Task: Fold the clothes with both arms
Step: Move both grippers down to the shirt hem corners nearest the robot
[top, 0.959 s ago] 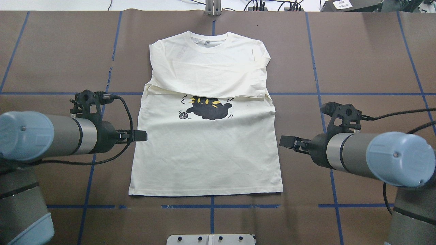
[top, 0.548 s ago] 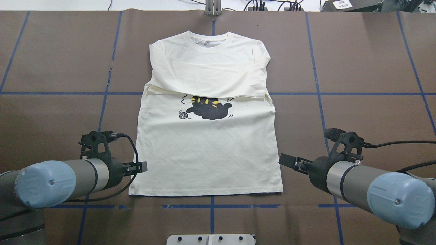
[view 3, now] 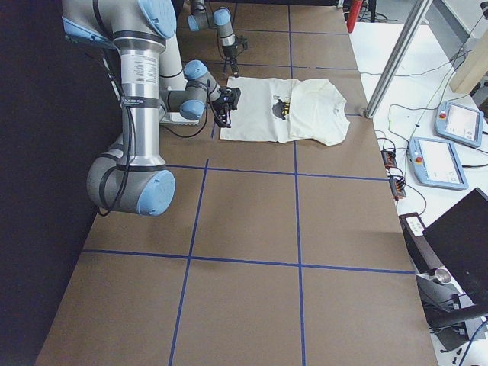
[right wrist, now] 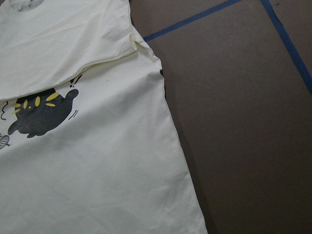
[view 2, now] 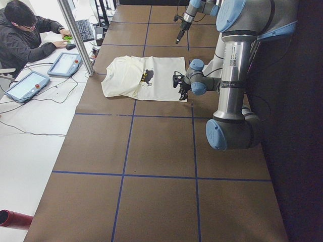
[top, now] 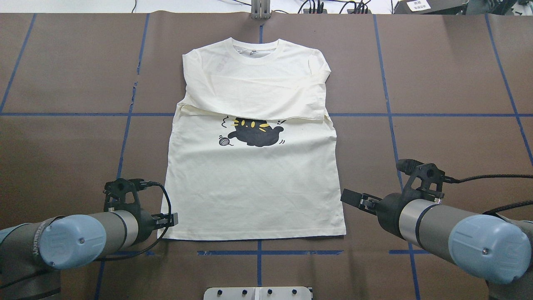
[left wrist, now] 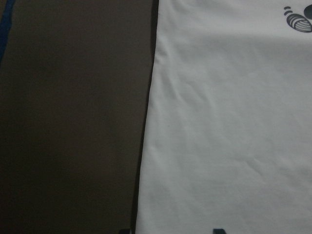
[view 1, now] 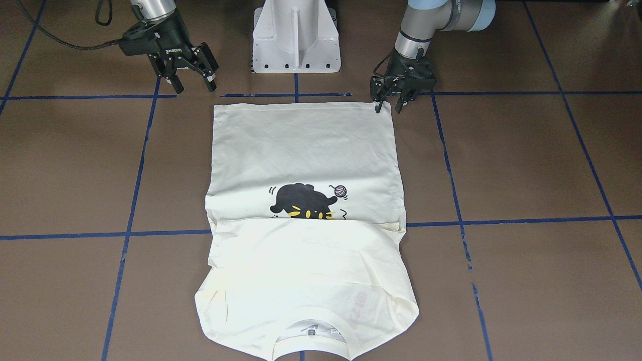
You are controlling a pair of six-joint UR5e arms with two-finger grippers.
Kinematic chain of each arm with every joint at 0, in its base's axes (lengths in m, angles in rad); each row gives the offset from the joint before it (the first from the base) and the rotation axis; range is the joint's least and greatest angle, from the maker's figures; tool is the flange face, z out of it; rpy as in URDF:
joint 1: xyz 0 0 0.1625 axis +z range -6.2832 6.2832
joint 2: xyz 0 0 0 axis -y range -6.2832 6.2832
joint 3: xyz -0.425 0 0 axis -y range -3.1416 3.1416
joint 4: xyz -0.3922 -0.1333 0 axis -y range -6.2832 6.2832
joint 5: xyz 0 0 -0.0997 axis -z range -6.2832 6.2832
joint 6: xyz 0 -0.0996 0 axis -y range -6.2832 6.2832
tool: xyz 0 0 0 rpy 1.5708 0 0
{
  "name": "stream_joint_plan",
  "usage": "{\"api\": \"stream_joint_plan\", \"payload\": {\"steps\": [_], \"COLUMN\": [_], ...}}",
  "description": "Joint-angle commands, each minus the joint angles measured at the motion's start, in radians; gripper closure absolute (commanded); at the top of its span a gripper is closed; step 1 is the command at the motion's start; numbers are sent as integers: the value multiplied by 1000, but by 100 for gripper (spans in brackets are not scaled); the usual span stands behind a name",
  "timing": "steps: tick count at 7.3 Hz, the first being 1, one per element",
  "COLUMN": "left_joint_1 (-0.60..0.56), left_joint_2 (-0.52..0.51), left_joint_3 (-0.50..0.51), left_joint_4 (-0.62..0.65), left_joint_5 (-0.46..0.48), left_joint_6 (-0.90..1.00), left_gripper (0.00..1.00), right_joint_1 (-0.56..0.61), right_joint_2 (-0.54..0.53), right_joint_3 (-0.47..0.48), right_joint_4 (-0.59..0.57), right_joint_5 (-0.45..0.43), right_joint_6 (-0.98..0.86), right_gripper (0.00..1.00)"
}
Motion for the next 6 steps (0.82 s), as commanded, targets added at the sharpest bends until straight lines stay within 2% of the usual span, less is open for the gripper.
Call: {"api": "stream_joint_plan", "payload": {"steps": [1, 6], "left_joint_1": [18, 35], "left_joint_2": [6, 4], "left_joint_3": [3, 19], "left_joint_4": [0, 0], "left_joint_5": [5, 5], "left_joint_6": [5, 3], "left_gripper": [39, 44], "right_joint_1": [0, -2], "right_joint_2": [0, 3], "right_joint_3": [0, 0], "right_joint_4": [0, 0], "right_joint_5": [0, 0], "right_joint_6": [1, 1], "right_gripper": [1, 1]}}
